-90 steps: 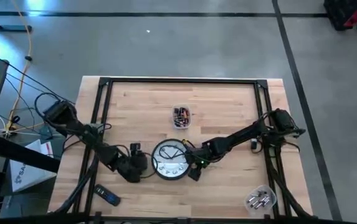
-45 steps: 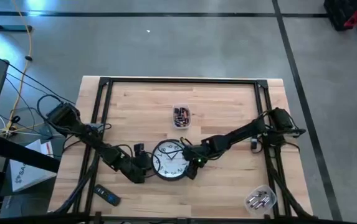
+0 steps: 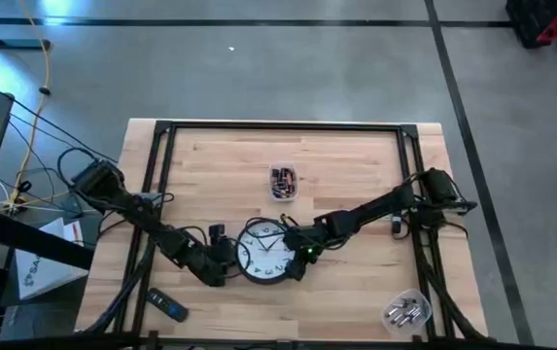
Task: Insert battery
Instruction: Insert the black battery into the black clock
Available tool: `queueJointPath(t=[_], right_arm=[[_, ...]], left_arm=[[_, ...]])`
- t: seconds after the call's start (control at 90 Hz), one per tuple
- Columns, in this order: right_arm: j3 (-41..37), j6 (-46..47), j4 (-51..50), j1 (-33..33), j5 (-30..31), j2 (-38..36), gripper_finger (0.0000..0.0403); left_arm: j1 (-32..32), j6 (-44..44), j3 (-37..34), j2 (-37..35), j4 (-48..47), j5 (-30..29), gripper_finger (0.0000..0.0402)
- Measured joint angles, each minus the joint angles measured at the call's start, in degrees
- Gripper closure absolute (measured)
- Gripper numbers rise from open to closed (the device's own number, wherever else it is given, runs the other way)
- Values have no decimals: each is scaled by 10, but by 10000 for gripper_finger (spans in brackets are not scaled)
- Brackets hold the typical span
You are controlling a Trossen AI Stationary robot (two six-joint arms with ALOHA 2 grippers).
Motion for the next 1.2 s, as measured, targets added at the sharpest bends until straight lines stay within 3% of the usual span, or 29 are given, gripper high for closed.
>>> queueJointPath(t=[0.567, 1.2], right_arm=[[3, 135, 84, 30, 34, -2, 109], [2, 267, 61, 22, 135, 26, 109]], left_arm=[[-16, 16, -1, -20, -51, -15, 197], [-19, 22, -1, -20, -49, -35, 197]])
